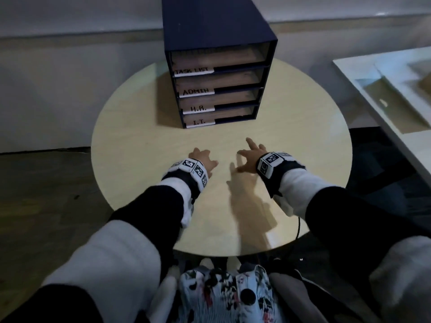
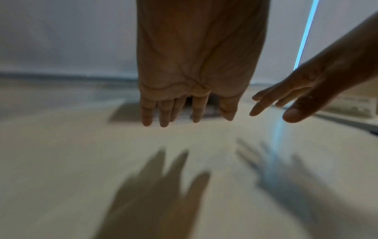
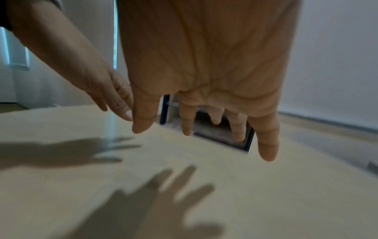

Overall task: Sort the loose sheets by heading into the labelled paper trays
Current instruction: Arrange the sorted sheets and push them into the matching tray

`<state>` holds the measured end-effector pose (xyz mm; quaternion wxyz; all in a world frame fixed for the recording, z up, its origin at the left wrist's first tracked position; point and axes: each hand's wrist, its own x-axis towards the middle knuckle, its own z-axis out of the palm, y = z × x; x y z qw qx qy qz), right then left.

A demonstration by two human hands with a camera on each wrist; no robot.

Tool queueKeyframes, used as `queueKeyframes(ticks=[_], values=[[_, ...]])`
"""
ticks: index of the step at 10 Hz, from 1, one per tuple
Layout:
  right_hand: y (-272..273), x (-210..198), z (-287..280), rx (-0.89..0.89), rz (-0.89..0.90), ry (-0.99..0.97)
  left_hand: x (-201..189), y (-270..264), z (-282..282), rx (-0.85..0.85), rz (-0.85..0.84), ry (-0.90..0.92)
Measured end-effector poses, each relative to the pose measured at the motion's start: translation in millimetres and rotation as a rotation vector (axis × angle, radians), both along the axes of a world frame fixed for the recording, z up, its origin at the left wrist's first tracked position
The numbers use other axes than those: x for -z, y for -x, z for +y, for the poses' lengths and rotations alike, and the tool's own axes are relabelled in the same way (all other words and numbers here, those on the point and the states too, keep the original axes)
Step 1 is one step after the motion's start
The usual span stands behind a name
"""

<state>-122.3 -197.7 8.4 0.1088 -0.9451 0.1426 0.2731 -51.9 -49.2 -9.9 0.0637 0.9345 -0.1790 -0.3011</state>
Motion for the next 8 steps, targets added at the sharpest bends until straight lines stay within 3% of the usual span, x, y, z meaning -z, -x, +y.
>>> queueKeyframes(ticks=[2,5,6,8], values=[[-66.7,-132.3,-35.8,-0.067,-0.342,0.196,-146.8,-61.6,-41.6,0.078,-0.432,0.199],[-77.1,-366.7,-29.7,-0.103,-0.674,0.346,-381.4,-80.9,-51.3,0.022,-0.86,0.421],[-71.3,-419.3,-25.7,-0.139,-0.754,0.42,-432.6,-79.4,-56.5,0.023,-0.948,0.488],[-67.5,-473.3,-19.0,-0.12,-0.897,0.48,-477.0,-76.7,-62.3,-0.02,-1.059,0.587]])
